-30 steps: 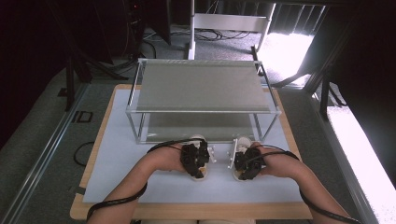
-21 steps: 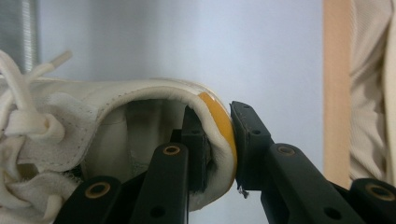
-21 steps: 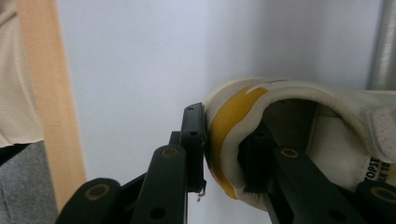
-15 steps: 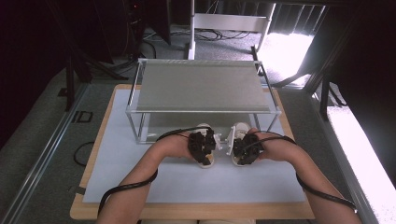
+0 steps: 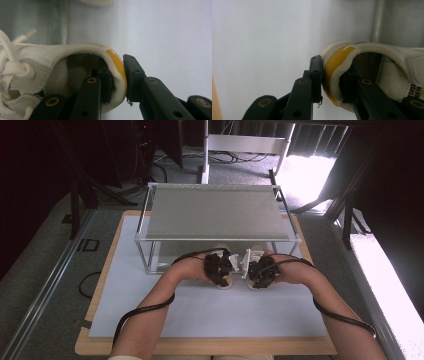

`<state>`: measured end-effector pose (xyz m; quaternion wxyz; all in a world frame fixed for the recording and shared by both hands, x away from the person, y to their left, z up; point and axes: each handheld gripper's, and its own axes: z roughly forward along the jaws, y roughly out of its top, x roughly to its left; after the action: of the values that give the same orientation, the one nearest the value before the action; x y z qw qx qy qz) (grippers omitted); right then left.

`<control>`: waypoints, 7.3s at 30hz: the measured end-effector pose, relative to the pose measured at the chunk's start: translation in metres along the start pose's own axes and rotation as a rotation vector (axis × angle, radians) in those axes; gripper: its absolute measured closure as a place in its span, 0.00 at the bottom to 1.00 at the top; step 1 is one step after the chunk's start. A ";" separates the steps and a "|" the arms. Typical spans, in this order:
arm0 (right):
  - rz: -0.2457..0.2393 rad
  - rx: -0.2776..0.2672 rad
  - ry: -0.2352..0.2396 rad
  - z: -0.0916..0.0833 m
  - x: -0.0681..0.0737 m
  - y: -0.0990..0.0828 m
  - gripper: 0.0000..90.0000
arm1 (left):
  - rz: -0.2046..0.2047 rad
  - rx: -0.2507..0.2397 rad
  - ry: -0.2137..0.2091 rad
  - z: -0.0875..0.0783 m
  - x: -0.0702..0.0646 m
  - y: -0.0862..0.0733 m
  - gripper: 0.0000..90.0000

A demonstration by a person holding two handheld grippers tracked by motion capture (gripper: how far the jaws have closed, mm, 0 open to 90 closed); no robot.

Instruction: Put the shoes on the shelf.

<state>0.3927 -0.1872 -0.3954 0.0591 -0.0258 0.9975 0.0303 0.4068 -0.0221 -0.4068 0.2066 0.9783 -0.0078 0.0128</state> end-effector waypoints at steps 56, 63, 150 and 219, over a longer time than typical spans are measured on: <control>0.328 -0.384 -0.365 0.001 0.011 -0.038 0.56 | -0.162 -0.318 0.401 0.000 -0.017 0.000 0.48; 0.417 -0.496 -0.426 -0.008 0.031 -0.050 0.58 | -0.234 -0.341 0.403 -0.003 -0.036 -0.004 0.48; 0.826 -0.593 -0.477 0.050 -0.005 -0.060 0.42 | -0.623 -0.449 0.472 0.039 0.006 -0.018 0.39; 0.927 -0.759 -0.525 0.067 0.093 -0.121 0.14 | -0.575 -0.586 0.580 0.036 -0.092 -0.100 0.09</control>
<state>0.3148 -0.3078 -0.4798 0.2682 0.3960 0.7776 0.4082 0.3174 0.0557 -0.4829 0.4614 0.7978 0.3168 0.2242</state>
